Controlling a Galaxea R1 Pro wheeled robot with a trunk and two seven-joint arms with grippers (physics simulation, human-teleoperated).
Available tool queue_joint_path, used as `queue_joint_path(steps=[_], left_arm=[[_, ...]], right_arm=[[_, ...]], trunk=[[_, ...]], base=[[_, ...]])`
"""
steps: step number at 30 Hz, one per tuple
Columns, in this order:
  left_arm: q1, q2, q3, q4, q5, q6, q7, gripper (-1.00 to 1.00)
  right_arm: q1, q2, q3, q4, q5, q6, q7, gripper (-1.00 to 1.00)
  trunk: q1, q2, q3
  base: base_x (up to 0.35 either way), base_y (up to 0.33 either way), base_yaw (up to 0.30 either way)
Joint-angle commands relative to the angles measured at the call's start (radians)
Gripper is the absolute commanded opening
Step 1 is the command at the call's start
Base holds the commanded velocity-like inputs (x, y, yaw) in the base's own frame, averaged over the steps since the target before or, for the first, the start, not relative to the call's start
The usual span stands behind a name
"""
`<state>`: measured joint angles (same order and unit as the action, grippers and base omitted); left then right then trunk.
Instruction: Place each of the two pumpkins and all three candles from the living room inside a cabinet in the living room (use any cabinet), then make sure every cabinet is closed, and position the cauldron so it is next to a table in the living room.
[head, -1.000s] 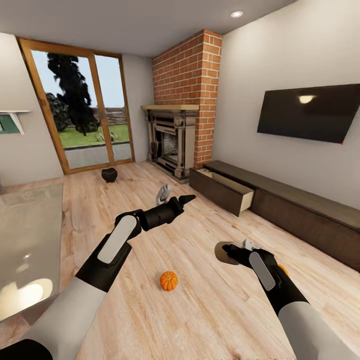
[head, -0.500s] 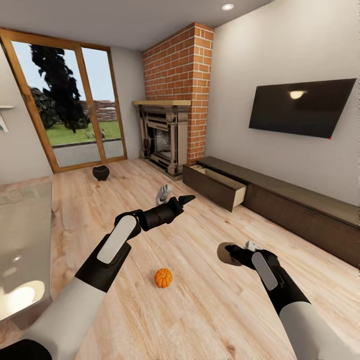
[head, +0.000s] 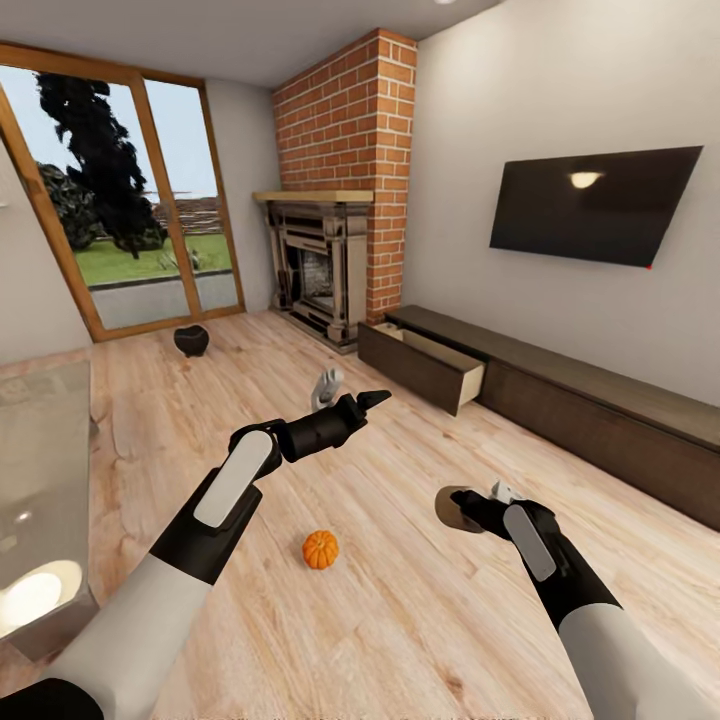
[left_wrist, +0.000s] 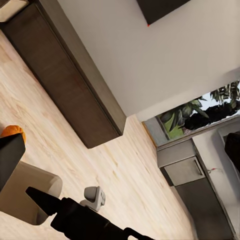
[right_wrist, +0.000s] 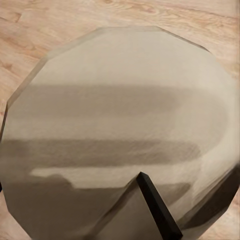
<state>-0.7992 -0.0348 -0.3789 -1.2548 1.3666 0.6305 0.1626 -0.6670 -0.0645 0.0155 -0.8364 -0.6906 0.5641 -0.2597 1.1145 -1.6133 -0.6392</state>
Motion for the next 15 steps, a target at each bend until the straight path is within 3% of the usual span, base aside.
queue_joint_path(steps=[1,15], left_arm=[[0.000,0.000,0.000,0.000,0.000,0.000,0.000,1.00],[0.000,-0.001,0.000,0.000,0.000,0.000,0.000,1.00]], right_arm=[[0.000,0.000,0.000,0.008,-0.007,-0.003,-0.001,-1.00],[0.000,-0.002,-0.002,0.023,-0.006,-0.003,-0.001,-1.00]], trunk=[[0.000,0.000,-0.002],[0.000,0.000,-0.024]], base=[[0.000,0.000,-0.002],[0.000,0.000,0.000]])
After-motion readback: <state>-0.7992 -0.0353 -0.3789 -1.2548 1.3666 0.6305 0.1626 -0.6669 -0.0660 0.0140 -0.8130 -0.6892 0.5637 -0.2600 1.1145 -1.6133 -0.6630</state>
